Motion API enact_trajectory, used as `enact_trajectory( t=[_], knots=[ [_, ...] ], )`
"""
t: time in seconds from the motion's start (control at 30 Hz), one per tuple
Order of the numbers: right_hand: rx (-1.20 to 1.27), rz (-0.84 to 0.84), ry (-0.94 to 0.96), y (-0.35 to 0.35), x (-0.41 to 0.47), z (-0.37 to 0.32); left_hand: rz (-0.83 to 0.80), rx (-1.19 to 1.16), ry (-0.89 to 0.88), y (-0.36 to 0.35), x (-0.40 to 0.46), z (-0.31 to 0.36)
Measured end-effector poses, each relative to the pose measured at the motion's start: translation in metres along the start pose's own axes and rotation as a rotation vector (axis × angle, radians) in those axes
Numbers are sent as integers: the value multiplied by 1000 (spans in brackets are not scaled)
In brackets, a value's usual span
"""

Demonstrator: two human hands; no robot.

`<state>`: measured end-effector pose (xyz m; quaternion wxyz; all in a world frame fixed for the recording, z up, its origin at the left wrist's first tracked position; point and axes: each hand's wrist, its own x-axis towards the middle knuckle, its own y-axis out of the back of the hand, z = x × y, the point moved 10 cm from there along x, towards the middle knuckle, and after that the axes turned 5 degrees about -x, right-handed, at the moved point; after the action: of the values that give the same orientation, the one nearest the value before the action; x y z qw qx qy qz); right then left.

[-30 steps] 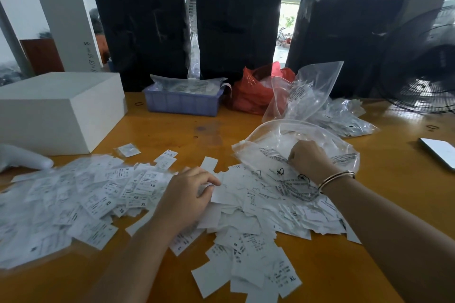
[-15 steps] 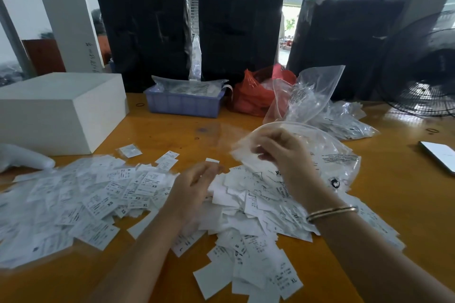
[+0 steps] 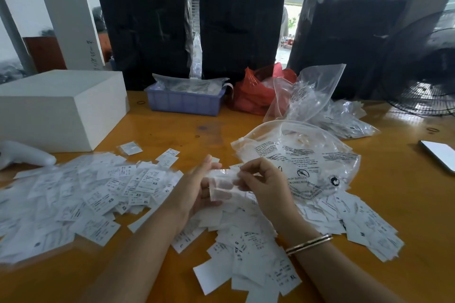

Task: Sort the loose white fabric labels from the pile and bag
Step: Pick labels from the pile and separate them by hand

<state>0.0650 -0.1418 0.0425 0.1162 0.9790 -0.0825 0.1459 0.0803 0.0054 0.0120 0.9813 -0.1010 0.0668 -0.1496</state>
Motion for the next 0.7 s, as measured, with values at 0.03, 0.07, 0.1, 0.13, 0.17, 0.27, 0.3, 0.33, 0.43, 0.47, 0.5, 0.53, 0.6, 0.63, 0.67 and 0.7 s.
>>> enact_trajectory(
  t=[0.03, 0.07, 0.1, 0.13, 0.17, 0.27, 0.3, 0.33, 0.43, 0.47, 0.5, 0.53, 0.6, 0.63, 0.67, 0.7],
  knots=[
    [-28, 18, 13, 2, 0, -1, -2, -13, -10, 0, 0, 2],
    [-48, 35, 22, 4, 0, -2, -1, -29, -29, 0, -1, 5],
    [-59, 50, 26, 5, 0, -2, 5, -25, -52, 1, -1, 8],
    [-65, 62, 28, 6, 0, -2, 14, 4, -70, 3, -1, 10],
    [-75, 69, 30, 7, 0, -2, 26, 50, -88, 4, 0, 11],
    [-103, 102, 57, 10, 0, -5, 119, 119, -122, 15, 1, 11],
    [-88, 128, 66, 13, 0, -6, 159, 115, -130, 21, 2, 10],
    [-62, 154, 71, 17, 1, -6, 206, 99, -137, 28, 2, 10],
    [29, 155, 24, 21, 2, -1, 350, 0, -158, 48, 1, 12],
    [49, 124, -2, 18, 2, 1, 385, -40, -161, 52, 0, 12],
    [46, 93, -18, 12, 1, 2, 416, -64, -163, 56, 0, 12],
    [-1, 74, -23, 8, 0, 1, 439, -67, -167, 58, 0, 12],
    [-234, 41, 27, -1, -4, -6, 462, -26, -192, 59, -1, 16],
    [-388, -5, 91, -11, -6, -13, 468, -1, -210, 60, -1, 18],
    [-563, -67, 186, -23, -9, -19, 473, 15, -227, 60, -1, 19],
    [-744, -139, 279, -37, -14, -22, 482, 31, -245, 60, -2, 21]
  ],
)
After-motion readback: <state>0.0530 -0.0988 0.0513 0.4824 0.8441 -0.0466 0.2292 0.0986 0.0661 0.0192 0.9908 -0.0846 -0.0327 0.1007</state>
